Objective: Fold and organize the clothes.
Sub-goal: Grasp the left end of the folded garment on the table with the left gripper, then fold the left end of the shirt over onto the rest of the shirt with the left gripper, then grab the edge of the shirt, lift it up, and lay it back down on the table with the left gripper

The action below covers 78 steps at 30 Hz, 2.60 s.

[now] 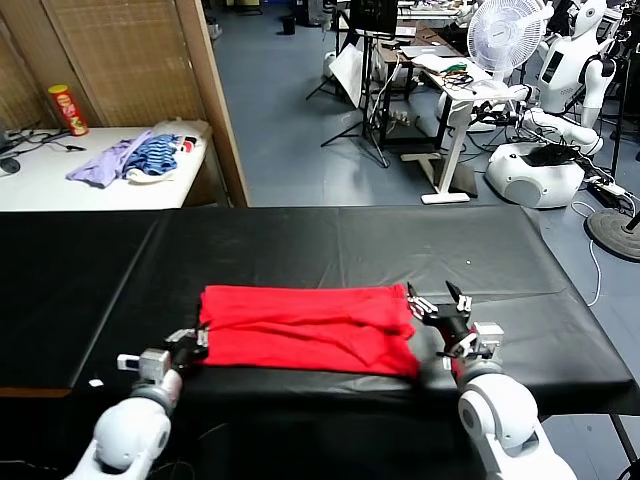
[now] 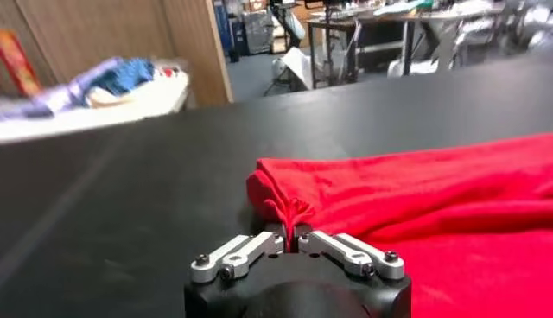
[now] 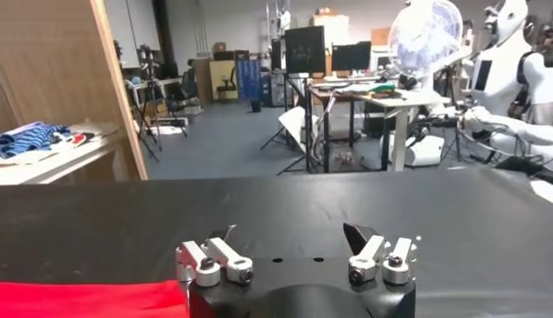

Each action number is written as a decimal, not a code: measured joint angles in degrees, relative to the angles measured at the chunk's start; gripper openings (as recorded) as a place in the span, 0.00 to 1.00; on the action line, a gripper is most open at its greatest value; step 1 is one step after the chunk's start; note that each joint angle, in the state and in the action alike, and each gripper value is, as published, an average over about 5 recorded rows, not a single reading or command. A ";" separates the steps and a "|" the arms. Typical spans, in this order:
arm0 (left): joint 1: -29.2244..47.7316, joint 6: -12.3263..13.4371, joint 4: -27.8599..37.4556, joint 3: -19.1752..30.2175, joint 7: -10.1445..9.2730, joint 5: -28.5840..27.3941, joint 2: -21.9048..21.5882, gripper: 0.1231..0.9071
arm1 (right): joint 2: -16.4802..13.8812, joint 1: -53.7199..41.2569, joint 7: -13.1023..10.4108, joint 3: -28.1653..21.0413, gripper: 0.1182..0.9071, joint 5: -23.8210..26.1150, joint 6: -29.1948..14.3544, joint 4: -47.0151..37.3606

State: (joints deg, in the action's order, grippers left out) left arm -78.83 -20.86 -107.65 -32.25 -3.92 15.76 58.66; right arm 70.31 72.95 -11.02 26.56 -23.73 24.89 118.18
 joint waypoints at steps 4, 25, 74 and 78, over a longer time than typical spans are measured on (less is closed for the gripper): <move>-0.61 0.42 1.55 -3.46 -0.21 -0.11 -7.01 0.05 | -0.09 0.31 -0.01 0.33 0.86 0.04 0.05 0.50; 6.79 -8.90 -13.87 12.62 -6.69 24.28 1.00 0.05 | 2.84 5.54 -0.04 3.07 0.86 3.15 0.06 3.01; 3.65 -0.81 -7.93 5.26 -3.32 18.55 9.13 0.86 | 3.62 -14.00 4.38 -25.87 0.86 16.47 2.33 -16.49; 3.42 -0.53 -6.87 4.29 -3.29 19.76 9.95 0.86 | 4.40 -14.03 3.72 -26.08 0.86 17.10 0.31 -17.08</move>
State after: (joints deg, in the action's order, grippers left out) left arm -75.41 -21.39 -114.52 -27.96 -7.21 35.52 68.61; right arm 74.70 58.92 -7.31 0.48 -6.63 25.20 101.10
